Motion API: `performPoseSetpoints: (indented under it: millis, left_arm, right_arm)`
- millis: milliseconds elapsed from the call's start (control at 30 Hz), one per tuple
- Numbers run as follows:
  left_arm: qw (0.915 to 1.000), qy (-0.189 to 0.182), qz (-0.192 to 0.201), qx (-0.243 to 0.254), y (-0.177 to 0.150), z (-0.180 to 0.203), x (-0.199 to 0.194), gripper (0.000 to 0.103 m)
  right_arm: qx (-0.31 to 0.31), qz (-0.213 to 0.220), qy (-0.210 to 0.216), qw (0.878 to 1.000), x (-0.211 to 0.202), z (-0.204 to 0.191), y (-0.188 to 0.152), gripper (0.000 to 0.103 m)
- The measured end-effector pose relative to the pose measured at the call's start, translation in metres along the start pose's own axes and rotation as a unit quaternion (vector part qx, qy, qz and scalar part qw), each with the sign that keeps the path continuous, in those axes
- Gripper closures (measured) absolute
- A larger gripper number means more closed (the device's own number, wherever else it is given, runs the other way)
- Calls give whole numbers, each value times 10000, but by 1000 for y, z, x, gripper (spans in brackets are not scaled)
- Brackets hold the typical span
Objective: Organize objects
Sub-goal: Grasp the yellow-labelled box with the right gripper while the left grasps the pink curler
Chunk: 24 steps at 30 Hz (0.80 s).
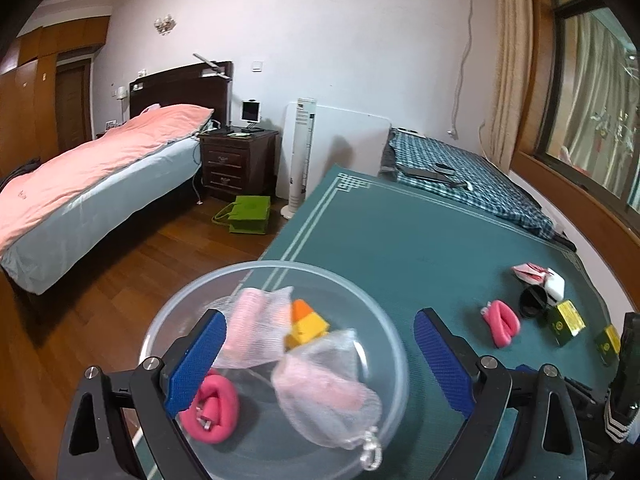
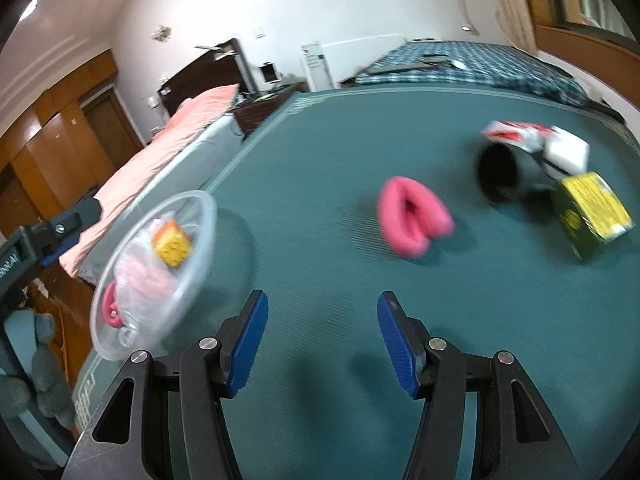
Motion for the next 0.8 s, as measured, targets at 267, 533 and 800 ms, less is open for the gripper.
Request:
performPoseSetpoints:
  millis: [267,533,800]
  left_arm:
    - [9990,-331,-144,267,-7,48,0,6]
    - [9951,-710,-338,594,-20,106,1,6]
    - [9908,-933,-537,820,-34,157,14,6]
  right_arm:
    - [399,134,-534,9977,-28,59,0,44]
    - [809,430,-1270,9877,-70,136,6,37]
    - [1103,893,-2080,9678,-114,219,24,35]
Point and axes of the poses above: each gripper's, at about its wrist camera, not at the fingertips, and x roughly the way its jaws point, z to its right, y to its top, the point moved 3 cm from there along x, roughly the way its jaws point, and after that the axes turned 13 degrees about z, right-handed, at the moved point
